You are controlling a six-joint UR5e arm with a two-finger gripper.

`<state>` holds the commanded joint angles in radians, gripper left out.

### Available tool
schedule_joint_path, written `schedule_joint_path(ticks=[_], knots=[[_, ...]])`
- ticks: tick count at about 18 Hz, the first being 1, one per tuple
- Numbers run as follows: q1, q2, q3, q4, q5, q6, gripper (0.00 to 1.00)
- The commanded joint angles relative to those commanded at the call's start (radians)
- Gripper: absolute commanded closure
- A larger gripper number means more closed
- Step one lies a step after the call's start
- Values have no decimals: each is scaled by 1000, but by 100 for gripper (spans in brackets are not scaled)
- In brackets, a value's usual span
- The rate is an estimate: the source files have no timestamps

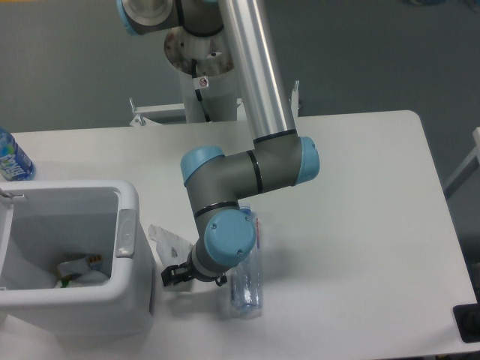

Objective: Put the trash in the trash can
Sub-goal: 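Lower the gripper onto the crumpled paper and close on it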

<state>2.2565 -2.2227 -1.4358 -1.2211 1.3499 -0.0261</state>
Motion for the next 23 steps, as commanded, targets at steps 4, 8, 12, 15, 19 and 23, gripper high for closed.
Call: schedule_joint_path(ticks=[4,8,12,15,19,23], knots=[[0,5,-3,-3,0,0,11],[0,11,-9,-3,0,3,35],[0,15,-15,-3,2,8,50],[3,26,-32,0,23,12,61],[3,28,-49,-2,52,14,72],[3,32,-61,-2,64,17,100]])
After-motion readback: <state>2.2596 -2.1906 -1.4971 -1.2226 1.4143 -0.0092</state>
